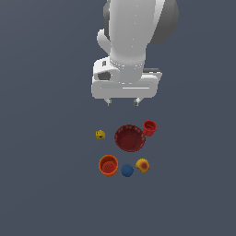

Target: Pick up a designated object from a clutter of objects.

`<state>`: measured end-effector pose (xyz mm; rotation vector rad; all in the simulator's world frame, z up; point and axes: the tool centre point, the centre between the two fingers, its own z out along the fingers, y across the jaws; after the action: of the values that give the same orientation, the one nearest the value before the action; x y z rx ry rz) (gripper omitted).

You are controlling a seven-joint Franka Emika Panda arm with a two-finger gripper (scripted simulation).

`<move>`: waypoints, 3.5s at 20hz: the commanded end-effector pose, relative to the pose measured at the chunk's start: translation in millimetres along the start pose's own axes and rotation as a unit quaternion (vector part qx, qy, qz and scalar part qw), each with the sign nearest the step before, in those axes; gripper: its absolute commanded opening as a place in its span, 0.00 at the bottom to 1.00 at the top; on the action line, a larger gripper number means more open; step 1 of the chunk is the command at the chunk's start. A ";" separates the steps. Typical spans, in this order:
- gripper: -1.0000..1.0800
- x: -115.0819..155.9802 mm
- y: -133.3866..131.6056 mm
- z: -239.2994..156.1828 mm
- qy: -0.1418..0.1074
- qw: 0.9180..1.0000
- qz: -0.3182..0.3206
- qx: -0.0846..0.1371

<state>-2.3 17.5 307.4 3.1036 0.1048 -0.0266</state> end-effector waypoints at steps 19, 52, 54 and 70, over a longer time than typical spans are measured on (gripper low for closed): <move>0.62 10.2 -10.0 12.9 -0.030 1.000 0.006 -0.005; 0.62 23.1 -123.4 202.0 -0.324 0.932 0.012 -0.160; 0.62 20.4 -127.7 211.0 -0.334 0.927 0.013 -0.170; 0.62 10.5 -138.2 235.8 -0.361 0.911 0.016 -0.198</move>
<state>-4.5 147.8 67.0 2.4916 0.0287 -0.9979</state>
